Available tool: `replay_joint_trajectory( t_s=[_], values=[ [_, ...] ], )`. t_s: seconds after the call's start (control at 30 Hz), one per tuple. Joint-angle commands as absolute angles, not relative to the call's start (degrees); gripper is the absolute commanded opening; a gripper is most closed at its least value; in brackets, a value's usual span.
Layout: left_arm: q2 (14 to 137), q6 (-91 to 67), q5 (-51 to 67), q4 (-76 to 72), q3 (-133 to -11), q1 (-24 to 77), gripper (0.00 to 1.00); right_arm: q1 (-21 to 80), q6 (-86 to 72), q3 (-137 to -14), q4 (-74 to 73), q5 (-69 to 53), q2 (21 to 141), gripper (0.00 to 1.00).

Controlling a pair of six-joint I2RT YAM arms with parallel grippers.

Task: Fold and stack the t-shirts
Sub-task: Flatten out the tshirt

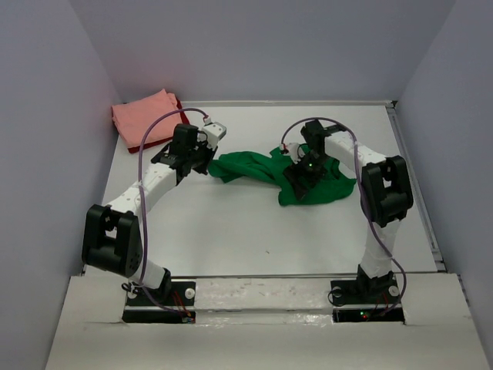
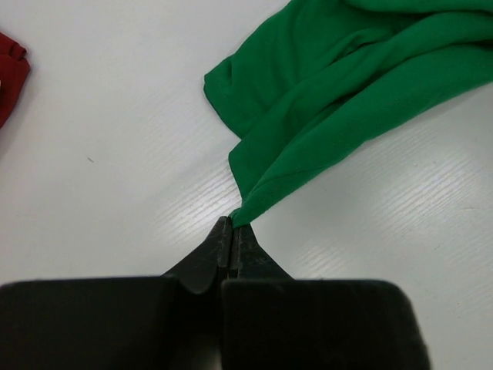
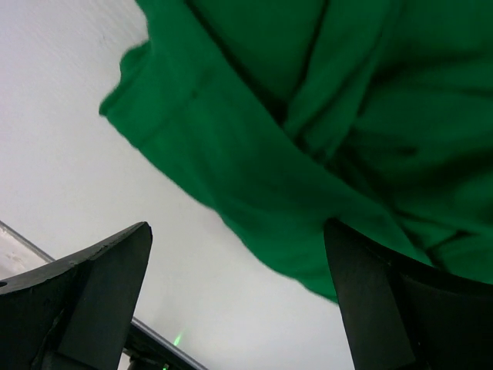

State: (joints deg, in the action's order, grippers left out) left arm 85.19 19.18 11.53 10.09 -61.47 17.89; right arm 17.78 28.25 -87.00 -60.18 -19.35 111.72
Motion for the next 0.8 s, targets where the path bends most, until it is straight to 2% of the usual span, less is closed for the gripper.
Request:
replay_joint_trajectory(
  t_s=[0.0, 0.43, 0.77],
  values=[
    [82.6, 19.0, 12.7, 9.1, -61.3, 17.8, 0.0, 20.3, 29.4, -93.3, -56.7, -21.2, 114.1, 0.98],
    [83.4, 18.8, 13.0, 8.7, -61.0, 17.8, 0.0, 23.2, 32.3, -105.5, -56.2, -18.9, 116.9, 1.0],
    [84.5, 18.6, 13.5, 8.7, -61.8, 17.8, 0.0, 26.1, 32.0, -103.4, -56.1, -21.0, 116.5, 0.97]
  ],
)
